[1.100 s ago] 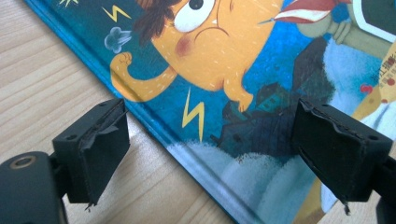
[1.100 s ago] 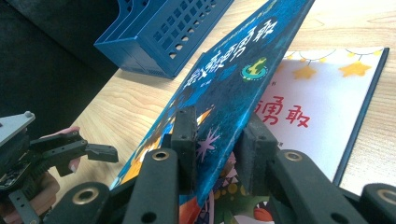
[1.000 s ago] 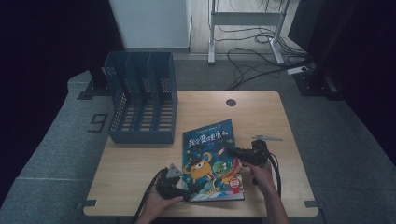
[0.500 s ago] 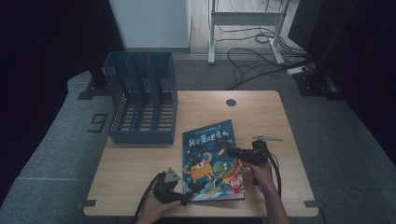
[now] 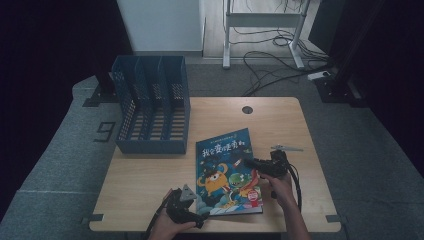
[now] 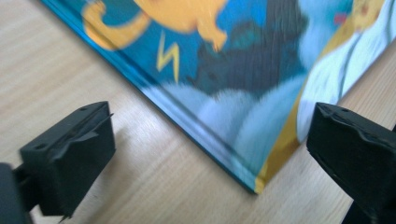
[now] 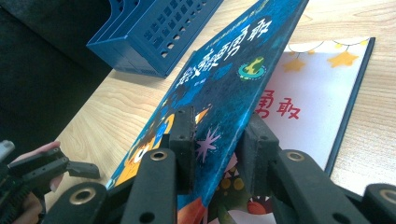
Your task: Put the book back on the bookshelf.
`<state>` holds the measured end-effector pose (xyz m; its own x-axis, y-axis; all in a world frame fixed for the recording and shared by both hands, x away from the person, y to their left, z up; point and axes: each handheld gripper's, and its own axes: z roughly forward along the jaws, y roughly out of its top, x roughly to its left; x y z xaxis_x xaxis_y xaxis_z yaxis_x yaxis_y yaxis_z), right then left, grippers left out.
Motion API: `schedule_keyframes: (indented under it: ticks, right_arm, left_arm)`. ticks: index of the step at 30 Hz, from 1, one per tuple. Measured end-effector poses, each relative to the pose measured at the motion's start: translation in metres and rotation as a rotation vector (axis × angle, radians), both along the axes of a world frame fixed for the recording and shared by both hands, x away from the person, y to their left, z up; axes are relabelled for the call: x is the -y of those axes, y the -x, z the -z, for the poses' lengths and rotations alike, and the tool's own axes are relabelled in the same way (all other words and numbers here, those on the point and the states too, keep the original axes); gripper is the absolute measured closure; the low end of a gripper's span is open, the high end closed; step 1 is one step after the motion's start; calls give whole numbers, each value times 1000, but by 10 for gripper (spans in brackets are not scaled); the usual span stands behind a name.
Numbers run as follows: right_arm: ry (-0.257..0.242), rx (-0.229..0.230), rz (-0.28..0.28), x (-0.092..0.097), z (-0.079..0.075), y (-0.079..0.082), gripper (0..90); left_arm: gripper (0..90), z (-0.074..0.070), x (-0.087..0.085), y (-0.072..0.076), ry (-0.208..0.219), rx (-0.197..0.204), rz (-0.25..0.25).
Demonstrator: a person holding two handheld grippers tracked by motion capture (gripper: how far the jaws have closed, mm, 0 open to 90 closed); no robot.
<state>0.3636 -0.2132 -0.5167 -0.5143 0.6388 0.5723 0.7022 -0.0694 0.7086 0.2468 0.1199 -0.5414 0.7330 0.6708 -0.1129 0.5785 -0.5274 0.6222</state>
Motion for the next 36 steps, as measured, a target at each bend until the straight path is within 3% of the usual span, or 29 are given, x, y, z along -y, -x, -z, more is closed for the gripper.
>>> schedule_keyframes:
  ticks: [13,17,19,30,36]
  right_arm:
    - [6,-2,11,1,0,0,681]
    - [3,-1,11,1,0,0,681]
    - [5,1,11,1,-1,0,681]
    - [28,35,8,-3,-11,1,681]
    - [93,50,-42,-11,-23,-7,645]
  left_arm:
    - [0,2,4,1,4,12,0]
    - [0,2,7,3,-20,21,11]
    - [0,4,9,4,-44,49,5]
    - [0,2,3,-4,-26,22,6]
    - [0,1,-2,-7,-3,2,4]
